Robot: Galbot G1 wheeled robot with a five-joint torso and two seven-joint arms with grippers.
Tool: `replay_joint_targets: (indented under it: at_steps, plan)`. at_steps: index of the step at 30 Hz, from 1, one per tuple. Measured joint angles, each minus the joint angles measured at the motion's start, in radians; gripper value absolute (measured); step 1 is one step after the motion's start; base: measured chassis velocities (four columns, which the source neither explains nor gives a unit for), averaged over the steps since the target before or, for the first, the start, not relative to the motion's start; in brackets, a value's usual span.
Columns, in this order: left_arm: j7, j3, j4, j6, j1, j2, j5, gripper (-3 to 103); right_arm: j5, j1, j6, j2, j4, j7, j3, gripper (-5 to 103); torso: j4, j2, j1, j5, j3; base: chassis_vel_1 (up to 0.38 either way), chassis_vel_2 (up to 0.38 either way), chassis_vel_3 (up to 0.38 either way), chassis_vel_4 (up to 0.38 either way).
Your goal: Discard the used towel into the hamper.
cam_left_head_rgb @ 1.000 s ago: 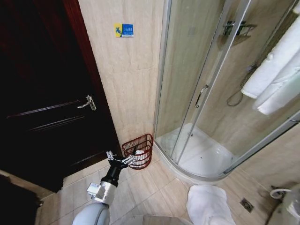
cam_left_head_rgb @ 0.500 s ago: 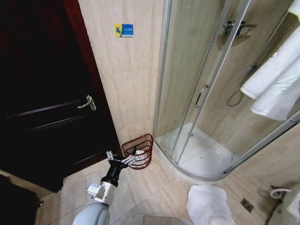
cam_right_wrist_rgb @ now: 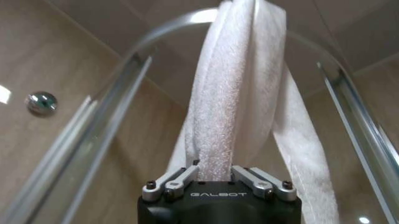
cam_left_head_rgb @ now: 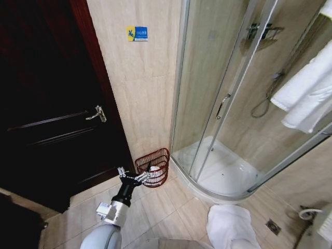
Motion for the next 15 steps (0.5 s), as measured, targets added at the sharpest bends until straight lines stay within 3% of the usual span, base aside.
replay_joint_targets:
  at_steps: [8,15]
  plan:
    - [0.000,0.000,0.000,0.000,0.000,0.000,0.000,100,0.054,-0.176,0.008,-0.005,0.122,-0.005,0.144,9,-0.0001,0.000,0.000,-0.0002,0.000,0.000,0.000,0.000,0.000]
    - [0.000,0.000,0.000,0.000,0.000,0.000,0.000,100,0.056,-0.493,0.052,0.086,0.262,-0.028,0.371,9,-0.0001,0.000,0.000,-0.0001,0.000,0.000,0.000,0.000,0.000]
